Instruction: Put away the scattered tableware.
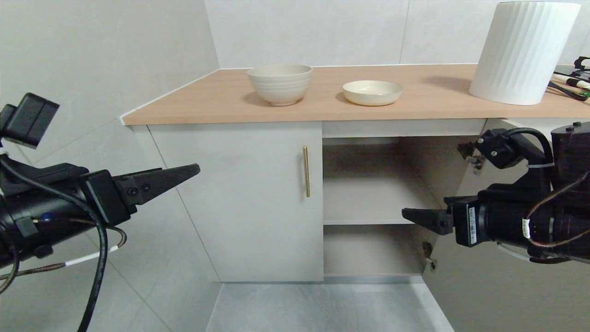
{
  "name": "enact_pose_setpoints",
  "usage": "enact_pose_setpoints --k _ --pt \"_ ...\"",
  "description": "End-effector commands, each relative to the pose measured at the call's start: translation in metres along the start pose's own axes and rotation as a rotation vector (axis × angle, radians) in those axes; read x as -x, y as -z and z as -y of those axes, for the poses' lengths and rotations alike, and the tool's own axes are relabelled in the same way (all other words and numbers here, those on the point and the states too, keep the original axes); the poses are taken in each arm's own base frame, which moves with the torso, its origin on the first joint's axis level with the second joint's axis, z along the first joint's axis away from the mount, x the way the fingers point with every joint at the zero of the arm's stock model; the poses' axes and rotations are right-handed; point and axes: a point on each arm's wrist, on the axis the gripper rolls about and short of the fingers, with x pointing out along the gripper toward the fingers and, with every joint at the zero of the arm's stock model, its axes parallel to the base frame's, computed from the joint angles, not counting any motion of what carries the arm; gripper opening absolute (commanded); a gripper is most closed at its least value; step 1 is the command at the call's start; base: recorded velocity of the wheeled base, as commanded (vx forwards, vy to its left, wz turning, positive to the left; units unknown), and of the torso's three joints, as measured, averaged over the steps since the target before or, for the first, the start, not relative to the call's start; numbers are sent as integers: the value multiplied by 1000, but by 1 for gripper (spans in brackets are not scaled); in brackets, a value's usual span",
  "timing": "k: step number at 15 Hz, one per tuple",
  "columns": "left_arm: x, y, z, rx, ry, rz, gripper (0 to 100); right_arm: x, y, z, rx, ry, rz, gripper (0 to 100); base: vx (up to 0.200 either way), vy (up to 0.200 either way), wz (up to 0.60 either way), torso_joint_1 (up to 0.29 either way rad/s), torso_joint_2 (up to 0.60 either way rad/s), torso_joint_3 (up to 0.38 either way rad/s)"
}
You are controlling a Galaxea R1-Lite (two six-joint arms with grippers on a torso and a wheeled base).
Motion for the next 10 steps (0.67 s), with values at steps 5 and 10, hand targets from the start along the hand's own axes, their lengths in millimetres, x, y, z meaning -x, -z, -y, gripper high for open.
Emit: enact_pose_setpoints --k 5,10 --pt "5 2 0 10 -6 -14 100 3 -5 -1 -5 -4 19 100 0 0 0 0 0 0" --pt "13 0 4 15 -8 -36 100 4 -4 -1 -5 -7 18 100 80 0 0 -1 0 2"
